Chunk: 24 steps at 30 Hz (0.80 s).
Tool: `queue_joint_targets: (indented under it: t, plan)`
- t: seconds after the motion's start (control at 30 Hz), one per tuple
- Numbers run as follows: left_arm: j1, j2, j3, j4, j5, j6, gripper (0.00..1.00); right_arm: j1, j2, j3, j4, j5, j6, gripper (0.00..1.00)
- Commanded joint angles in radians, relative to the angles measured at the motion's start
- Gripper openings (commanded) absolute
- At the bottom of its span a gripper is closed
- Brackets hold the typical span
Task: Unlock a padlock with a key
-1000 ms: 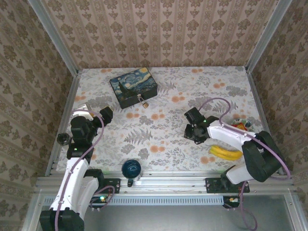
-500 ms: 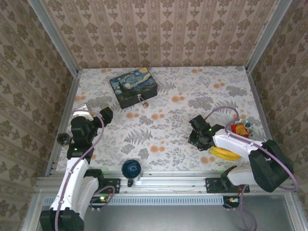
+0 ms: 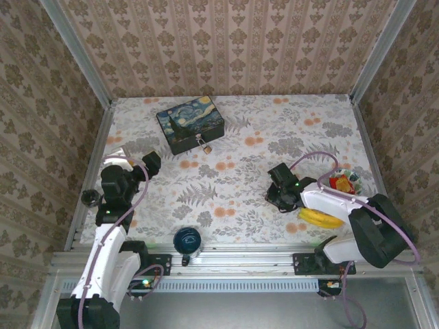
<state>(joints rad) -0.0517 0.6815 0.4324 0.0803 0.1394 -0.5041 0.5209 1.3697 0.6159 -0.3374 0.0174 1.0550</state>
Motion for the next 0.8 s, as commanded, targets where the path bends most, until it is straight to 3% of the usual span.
queue_joint_targets:
  t: [0.0, 0.77]
  plan:
    - [-0.002, 0.003, -0.002, 0.028, 0.014, 0.009, 1.0, 0.001, 0.014, 0.031, 0.023, -0.003, 0.016, 0.27]
    - [-0.002, 0.018, -0.009, 0.043, 0.012, 0.005, 1.0, 0.004, 0.087, 0.076, 0.034, 0.004, 0.018, 0.3]
